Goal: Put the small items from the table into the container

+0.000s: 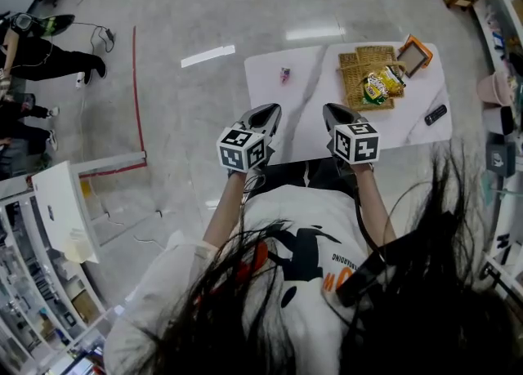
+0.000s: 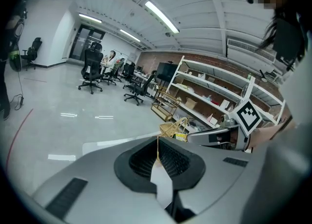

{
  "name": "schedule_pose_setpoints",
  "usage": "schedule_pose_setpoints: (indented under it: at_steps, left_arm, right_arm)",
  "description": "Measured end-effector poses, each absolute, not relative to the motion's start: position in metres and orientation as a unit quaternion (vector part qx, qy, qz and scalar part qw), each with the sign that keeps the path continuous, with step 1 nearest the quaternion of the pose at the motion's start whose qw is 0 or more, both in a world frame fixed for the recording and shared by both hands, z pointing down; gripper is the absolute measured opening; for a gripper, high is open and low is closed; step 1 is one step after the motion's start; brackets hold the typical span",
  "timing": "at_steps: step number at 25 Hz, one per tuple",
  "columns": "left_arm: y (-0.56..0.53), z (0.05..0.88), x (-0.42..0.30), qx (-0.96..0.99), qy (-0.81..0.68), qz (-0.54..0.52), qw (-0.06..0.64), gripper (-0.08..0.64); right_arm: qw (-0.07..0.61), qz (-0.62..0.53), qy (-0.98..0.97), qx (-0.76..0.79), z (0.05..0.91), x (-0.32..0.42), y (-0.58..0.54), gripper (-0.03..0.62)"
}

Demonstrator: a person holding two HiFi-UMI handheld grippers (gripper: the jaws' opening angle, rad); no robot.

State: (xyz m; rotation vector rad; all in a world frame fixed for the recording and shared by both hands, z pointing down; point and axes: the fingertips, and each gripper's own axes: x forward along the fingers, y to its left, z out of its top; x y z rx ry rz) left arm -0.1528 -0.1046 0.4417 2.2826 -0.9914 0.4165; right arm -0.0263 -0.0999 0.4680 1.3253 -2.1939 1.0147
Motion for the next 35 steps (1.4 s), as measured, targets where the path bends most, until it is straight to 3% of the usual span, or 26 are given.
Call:
schedule_pose_setpoints:
  at_steps: [14,35]
  left_arm:
    - [-0.098,0.447,-0.183,0.874,-0.355,0.163,0.290,0.006]
    - [-0.116,0.503,-0.228,0.837,-0.392,0.149,0.350,0.006]
  right_arm:
    - [0.210,0.359,-0.803,0.427,0.468,-0.092,-0.090,0.020]
    - [0.229,0.416,-0.766,0.434,0.543,-0.109,-0.124,0.020]
